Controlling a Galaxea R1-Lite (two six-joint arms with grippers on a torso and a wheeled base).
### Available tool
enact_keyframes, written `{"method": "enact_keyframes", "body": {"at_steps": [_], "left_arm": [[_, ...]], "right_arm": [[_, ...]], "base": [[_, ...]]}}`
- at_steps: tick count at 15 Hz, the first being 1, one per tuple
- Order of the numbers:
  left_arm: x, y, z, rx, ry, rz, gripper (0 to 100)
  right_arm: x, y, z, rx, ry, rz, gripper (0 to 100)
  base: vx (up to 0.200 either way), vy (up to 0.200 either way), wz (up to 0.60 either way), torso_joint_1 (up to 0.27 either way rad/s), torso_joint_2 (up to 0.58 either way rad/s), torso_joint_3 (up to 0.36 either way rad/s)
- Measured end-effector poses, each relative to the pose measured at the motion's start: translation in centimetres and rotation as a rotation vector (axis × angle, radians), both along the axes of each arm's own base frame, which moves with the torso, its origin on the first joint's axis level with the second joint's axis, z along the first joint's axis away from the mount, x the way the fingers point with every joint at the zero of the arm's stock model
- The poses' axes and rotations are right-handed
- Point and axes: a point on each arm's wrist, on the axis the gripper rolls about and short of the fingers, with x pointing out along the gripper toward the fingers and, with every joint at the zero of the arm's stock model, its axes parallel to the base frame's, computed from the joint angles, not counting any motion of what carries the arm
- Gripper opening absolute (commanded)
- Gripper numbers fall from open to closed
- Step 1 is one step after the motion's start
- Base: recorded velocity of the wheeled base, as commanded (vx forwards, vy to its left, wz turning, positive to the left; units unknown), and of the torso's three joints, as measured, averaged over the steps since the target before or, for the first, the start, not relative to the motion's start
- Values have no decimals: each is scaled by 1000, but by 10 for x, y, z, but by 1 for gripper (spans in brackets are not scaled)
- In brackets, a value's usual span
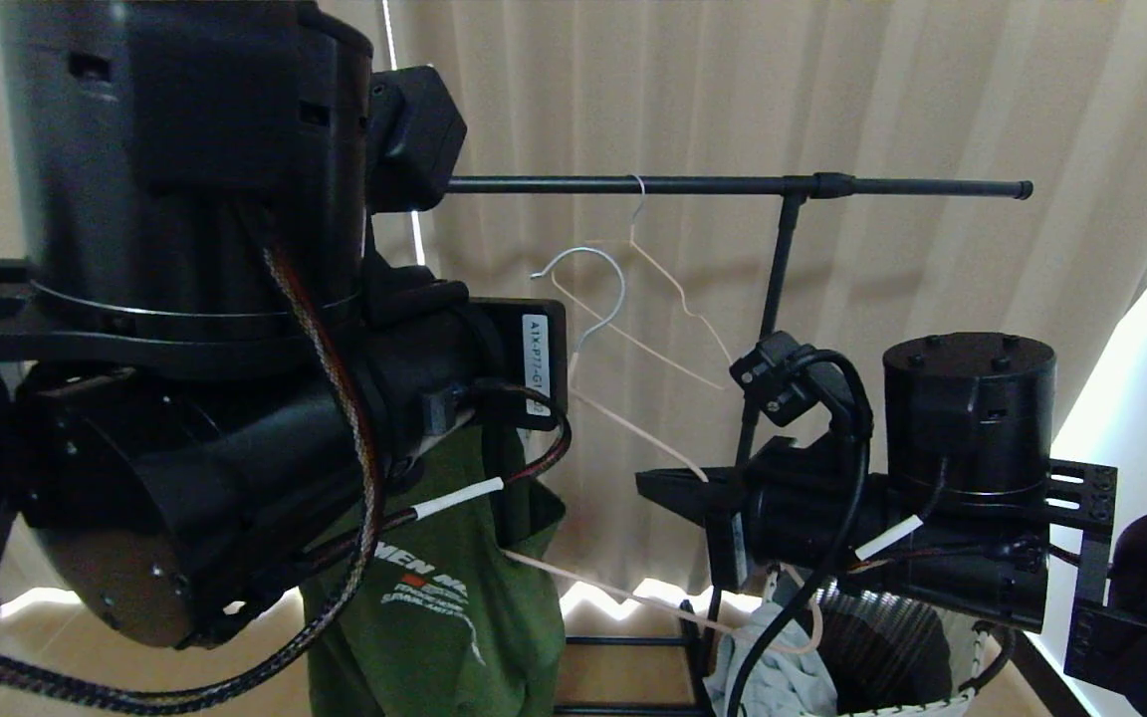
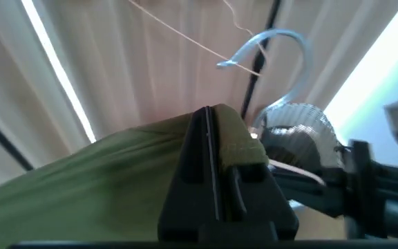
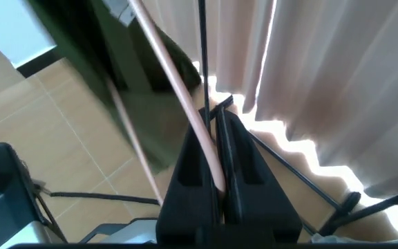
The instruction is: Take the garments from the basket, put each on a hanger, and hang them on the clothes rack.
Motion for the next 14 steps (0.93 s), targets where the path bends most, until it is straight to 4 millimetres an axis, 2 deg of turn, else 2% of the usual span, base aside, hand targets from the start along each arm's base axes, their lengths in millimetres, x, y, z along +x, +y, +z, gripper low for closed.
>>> {"method": "enact_keyframes", "body": {"at_steps": [4, 11, 14], "left_arm": [[2, 5, -10, 95, -3, -2, 0], [31, 51, -11, 151, -10, 178, 0], [35, 61, -18, 169, 11, 217, 0]], "right_arm": [[-1, -2, 0, -10, -6, -32, 0], [5, -27, -3, -68, -21, -220, 0], [13, -37, -1, -76, -38, -297, 0]], "base": [[0, 0, 0, 0, 0, 0], [0, 0, 0, 0, 0, 0], [0, 0, 0, 0, 0, 0]]}}
